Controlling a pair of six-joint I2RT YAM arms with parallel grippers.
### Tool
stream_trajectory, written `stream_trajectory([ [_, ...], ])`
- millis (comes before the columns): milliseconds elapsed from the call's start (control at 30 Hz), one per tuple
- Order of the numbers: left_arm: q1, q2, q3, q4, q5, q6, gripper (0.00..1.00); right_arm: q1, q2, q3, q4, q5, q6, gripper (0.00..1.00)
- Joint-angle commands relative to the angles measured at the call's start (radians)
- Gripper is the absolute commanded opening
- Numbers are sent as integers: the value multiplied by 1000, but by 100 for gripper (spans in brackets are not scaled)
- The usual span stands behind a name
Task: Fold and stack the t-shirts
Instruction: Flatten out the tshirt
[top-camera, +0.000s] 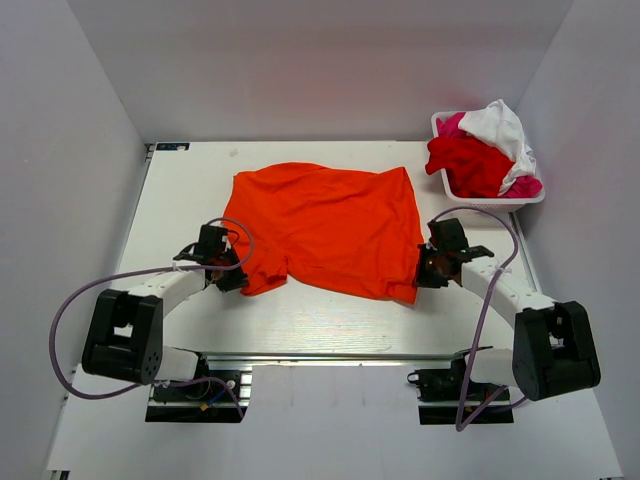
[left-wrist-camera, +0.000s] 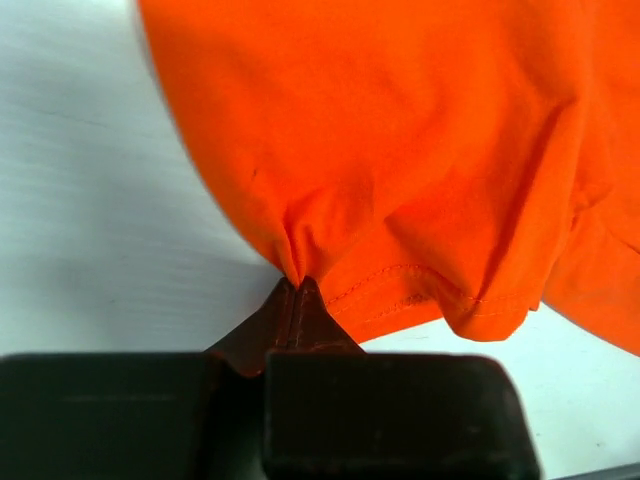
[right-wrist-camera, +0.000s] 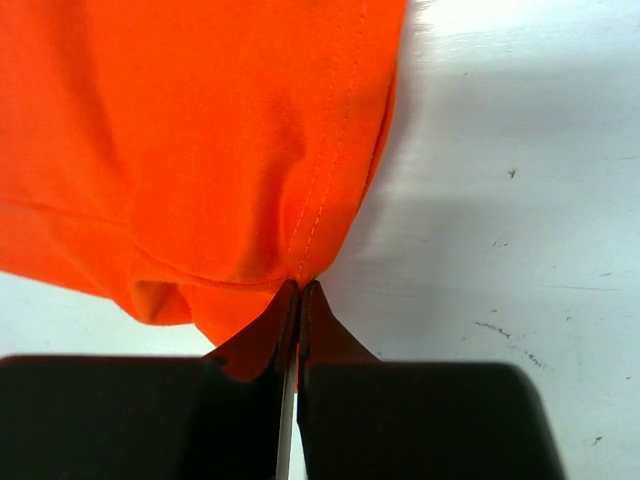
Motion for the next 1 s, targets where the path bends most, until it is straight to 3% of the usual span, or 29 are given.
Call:
stream_trajectory([
  [0, -9, 39, -17, -46, 18, -4, 0, -2, -26, 65, -80, -46, -48, 0],
  [267, -9, -95, 71, -170, -157, -13, 0, -5, -20, 47, -129, 144, -32, 0],
  [567, -9, -115, 93, -209, -208, -31, 0, -5, 15, 55, -147, 162, -20, 0],
  [733, -9, -147, 148, -227, -208, -31, 0, -5, -41, 91, -126, 153, -22, 0],
  [967, -9, -307, 401, -227, -323, 2, 0, -7, -213, 245, -34, 96, -57, 0],
])
